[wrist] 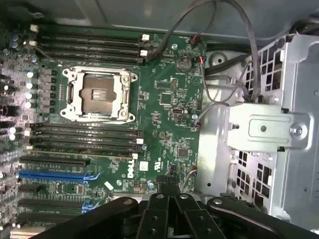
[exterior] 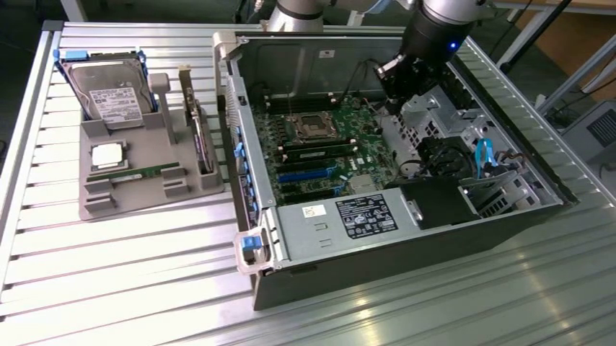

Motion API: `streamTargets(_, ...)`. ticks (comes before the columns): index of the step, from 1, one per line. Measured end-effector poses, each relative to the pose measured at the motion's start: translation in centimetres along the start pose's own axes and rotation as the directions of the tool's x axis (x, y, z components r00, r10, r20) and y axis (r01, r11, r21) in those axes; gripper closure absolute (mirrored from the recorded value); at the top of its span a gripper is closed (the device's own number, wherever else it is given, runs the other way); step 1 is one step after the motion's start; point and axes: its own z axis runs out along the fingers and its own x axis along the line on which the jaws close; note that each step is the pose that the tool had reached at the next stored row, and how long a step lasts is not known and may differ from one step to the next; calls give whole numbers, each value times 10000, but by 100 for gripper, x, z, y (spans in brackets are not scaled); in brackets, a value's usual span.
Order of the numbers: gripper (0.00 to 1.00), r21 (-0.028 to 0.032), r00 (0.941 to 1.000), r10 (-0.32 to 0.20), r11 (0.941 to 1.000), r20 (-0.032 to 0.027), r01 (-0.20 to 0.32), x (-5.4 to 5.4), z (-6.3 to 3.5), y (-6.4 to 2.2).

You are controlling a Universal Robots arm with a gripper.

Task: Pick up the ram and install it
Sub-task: 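Press down the ram until it locks into place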

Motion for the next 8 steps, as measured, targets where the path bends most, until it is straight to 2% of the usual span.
streamTargets(3,90,18,9986,531,9986,10,-531,0,2,0)
streamTargets(8,90,19,9985,540,9985,10,-540,0,2,0)
